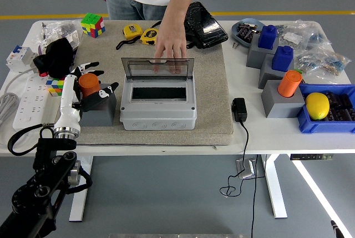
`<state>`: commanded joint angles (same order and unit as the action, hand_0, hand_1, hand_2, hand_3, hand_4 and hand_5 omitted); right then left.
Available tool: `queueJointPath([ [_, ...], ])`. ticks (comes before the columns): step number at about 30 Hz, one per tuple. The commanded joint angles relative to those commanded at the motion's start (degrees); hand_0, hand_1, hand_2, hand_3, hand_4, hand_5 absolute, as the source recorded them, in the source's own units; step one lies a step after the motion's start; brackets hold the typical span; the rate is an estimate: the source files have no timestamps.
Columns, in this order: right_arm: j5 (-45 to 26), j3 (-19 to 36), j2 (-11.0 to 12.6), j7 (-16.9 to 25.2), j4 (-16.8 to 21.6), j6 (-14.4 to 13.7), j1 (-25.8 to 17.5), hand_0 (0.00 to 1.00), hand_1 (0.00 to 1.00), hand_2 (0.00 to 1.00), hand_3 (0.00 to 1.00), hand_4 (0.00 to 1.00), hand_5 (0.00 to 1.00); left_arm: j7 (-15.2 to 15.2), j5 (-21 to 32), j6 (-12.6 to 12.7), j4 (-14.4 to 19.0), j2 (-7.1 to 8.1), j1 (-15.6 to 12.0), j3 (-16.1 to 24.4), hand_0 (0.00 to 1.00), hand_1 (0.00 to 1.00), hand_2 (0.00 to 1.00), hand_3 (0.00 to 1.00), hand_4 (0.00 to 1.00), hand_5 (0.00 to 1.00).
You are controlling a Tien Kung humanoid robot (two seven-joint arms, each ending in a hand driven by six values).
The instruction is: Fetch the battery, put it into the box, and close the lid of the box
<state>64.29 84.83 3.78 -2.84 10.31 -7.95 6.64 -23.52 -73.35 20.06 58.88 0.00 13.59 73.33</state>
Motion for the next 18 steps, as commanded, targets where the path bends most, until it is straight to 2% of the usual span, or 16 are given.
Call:
queueJointPath([
  [13, 0.3, 0.3, 0.1, 0.0, 0.0, 0.0, 0.1, 0.822, 0.773, 0.759, 0.798, 0.998, 0.998, 0.0, 0.2, 0.4, -1.9, 0.0, 0.7, -1.2, 0.532, 0.672, 0.524, 0.639, 0.998, 0.117],
  [14, 0.2, 0.2, 0.1, 0.0, 0.0, 0.0, 0.1, 0.823, 0.773, 0.759, 0.797, 0.998, 0.998, 0.0, 0.3, 0.4, -2.0, 0.0, 0.6, -1.3, 0.498, 0.644, 0.491, 0.615, 0.998, 0.123],
  [18, 0.3, 0.2, 0.1, 0.0, 0.0, -0.1, 0.0, 0.823, 0.773, 0.759, 0.797, 0.998, 0.998, 0.0, 0.4, 0.6, -2.2, 0.0, 0.6, -1.5, 0.498, 0.644, 0.491, 0.615, 0.998, 0.123],
])
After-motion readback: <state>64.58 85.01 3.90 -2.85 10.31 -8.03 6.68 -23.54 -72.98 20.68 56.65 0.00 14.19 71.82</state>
